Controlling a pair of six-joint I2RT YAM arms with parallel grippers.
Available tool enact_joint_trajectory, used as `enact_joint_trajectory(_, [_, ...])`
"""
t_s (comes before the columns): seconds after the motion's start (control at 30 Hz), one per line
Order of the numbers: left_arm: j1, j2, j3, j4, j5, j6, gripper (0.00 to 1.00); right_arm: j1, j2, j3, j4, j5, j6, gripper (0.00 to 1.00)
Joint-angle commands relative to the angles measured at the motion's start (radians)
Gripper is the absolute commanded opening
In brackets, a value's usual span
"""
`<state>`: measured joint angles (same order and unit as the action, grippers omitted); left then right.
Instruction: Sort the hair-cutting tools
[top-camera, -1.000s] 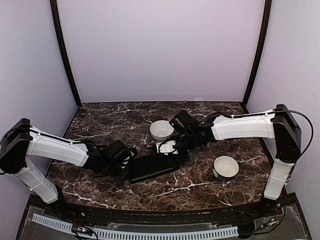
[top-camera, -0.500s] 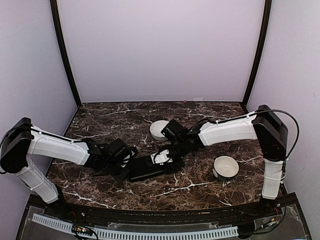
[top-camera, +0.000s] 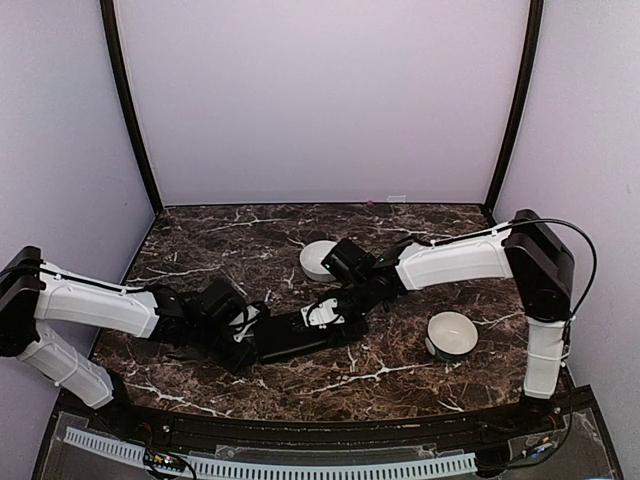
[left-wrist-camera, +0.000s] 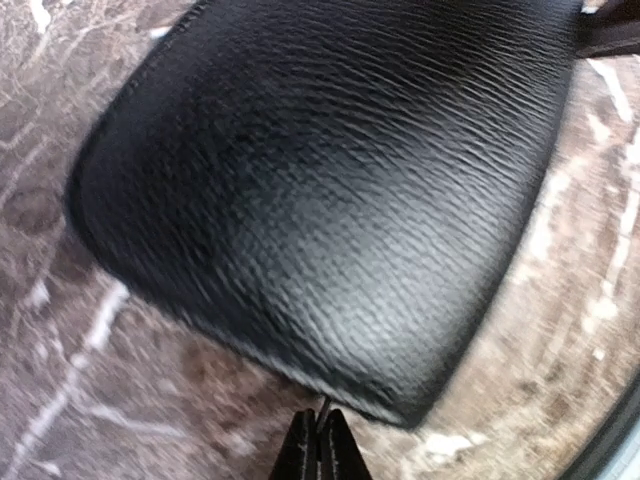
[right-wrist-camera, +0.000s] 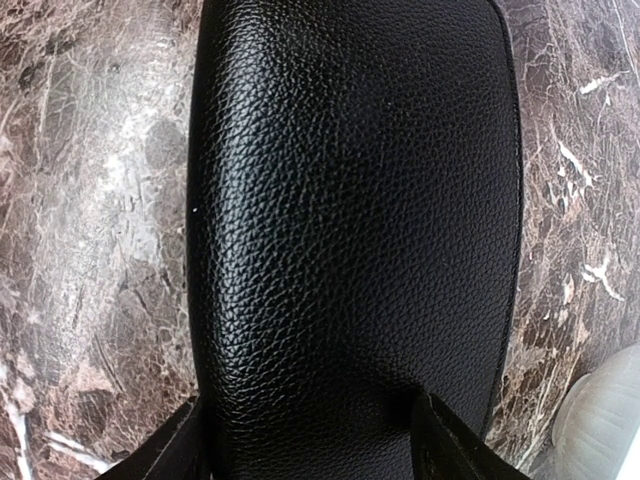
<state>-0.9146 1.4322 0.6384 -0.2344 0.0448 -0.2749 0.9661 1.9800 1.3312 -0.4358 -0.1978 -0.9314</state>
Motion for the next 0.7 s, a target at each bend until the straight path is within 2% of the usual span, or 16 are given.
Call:
enact_joint_trajectory(0.0, [-0.024, -0.111, -0.057, -0.023, 0.171, -0.039, 0.0, -0.009, 0.085, -0.006, -0.018, -0.004, 0.051, 0.65])
enact_joint_trajectory(0.2, [-0.029, -0.119, -0.083, 0.072, 0.226, -0.058, 0.0, -0.01, 0.099, 0.002, -0.022, -0.016, 0.061, 0.65])
enact_joint_trajectory(0.43, [-0.029, -0.045, -0.036, 0.04, 0.185, -0.033, 0.0, -0.009, 0.093, -0.005, -0.034, -0.029, 0.071, 0.65])
enact_joint_trajectory(0.53, [-0.029, -0.06, -0.031, 0.028, 0.174, -0.031, 0.02, -0.009, 0.087, -0.016, -0.023, -0.03, 0.071, 0.65])
enact_joint_trajectory(0.67, [-0.028, -0.075, -0.007, -0.014, 0.119, -0.037, 0.11, -0.011, 0.087, -0.006, -0.027, -0.041, 0.076, 0.65])
